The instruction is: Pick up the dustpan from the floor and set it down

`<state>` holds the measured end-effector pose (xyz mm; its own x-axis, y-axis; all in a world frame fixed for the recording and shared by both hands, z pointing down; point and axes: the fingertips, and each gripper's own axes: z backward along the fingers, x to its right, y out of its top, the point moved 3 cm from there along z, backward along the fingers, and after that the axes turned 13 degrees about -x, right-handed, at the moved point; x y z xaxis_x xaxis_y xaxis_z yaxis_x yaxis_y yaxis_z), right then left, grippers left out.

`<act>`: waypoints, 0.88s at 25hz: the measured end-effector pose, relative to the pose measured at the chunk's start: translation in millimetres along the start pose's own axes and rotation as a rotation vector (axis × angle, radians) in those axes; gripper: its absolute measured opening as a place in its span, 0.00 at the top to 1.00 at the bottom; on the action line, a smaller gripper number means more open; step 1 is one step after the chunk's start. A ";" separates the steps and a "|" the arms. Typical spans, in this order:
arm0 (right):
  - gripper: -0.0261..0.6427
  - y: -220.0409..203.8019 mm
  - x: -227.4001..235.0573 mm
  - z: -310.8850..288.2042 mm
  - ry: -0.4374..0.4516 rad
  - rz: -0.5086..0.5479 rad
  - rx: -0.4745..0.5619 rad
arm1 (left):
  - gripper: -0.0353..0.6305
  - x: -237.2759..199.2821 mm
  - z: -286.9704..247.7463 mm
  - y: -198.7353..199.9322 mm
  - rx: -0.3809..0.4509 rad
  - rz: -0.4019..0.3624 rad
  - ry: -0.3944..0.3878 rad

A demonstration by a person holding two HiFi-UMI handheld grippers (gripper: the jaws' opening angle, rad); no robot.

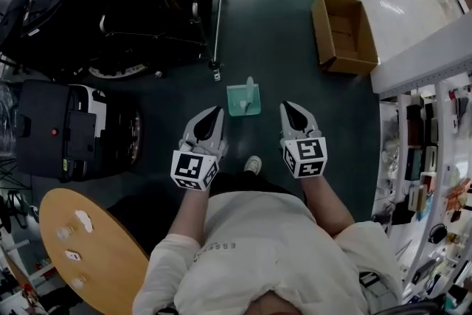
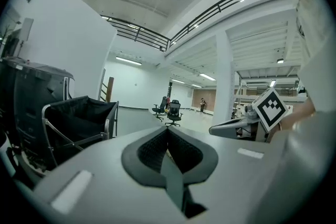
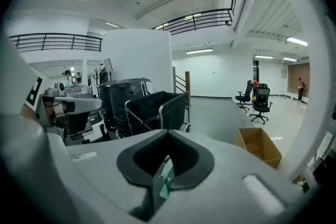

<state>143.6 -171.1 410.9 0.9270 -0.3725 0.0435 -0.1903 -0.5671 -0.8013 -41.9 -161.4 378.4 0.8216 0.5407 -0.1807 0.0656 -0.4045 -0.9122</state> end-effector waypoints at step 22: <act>0.97 -146.2 -134.6 215.7 -0.034 0.007 0.039 | 0.93 145.7 242.7 -129.2 0.014 -0.075 -0.050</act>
<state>116.3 120.4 393.5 0.9364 -0.3505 0.0179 -0.1845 -0.5350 -0.8244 -68.1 148.6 380.6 0.7856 0.6050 -0.1296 0.1175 -0.3516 -0.9288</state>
